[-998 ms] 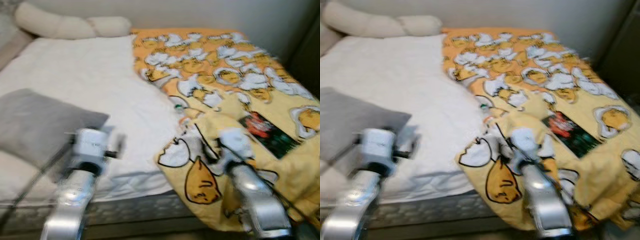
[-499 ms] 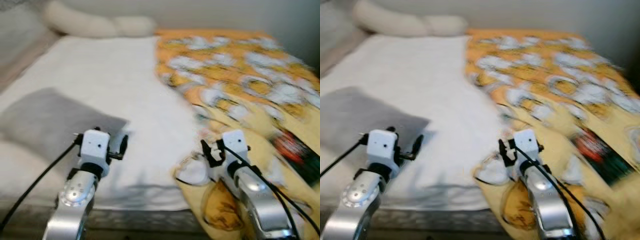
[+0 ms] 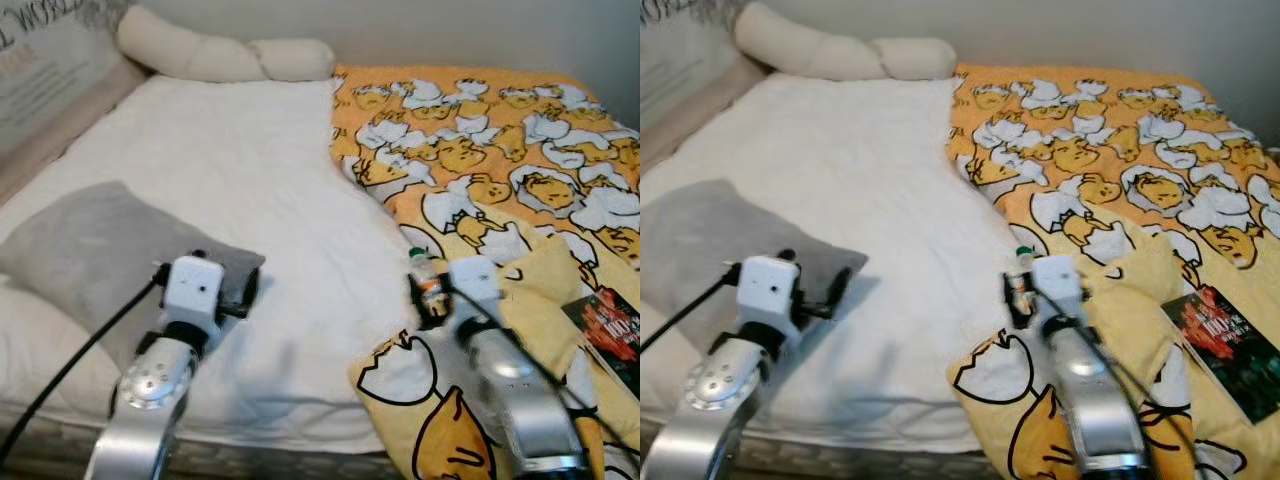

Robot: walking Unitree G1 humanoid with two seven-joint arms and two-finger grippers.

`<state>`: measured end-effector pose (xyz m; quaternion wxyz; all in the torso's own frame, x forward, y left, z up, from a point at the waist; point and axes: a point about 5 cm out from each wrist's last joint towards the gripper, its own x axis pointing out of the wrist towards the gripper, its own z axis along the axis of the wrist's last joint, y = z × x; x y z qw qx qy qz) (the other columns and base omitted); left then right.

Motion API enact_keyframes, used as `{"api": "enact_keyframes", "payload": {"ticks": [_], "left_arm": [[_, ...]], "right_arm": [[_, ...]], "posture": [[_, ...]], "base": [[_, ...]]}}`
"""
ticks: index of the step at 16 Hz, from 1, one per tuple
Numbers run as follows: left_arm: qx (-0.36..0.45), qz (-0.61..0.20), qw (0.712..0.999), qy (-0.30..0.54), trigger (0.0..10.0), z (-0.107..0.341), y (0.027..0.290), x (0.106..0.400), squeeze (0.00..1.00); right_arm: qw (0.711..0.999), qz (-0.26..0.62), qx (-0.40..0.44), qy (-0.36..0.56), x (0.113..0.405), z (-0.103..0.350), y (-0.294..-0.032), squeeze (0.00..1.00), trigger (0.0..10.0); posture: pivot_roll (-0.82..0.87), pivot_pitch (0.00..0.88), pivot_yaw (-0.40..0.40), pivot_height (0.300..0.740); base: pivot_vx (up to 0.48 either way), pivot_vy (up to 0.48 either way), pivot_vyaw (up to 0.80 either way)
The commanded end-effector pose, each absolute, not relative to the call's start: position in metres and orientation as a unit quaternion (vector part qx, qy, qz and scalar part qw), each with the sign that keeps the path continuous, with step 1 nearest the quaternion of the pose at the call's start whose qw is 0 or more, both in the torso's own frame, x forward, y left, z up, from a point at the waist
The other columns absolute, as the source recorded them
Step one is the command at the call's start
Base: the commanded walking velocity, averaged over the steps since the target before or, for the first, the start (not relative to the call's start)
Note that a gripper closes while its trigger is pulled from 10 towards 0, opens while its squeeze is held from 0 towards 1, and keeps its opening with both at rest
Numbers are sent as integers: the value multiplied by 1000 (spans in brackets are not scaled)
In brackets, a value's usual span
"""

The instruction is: Clean up the room

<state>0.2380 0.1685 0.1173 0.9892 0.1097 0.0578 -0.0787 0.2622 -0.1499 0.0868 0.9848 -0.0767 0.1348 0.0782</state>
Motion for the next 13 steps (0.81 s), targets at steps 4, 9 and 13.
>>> {"api": "enact_keyframes", "payload": {"ticks": [4,9,13], "left_arm": [[117,-89,987,60,10000,119,168,238,0],[102,-104,987,69,10000,119,163,241,0],[101,-130,984,70,10000,123,158,247,0]], "right_arm": [[985,59,-57,150,265,86,-152,0,10000],[985,38,-47,164,276,84,-154,0,10000],[978,38,-51,197,305,82,-160,1000,10000]], "posture": [[42,0,5,740],[34,0,11,740],[22,0,11,740]], "base": [[0,0,0],[0,0,0],[0,0,0]]}}
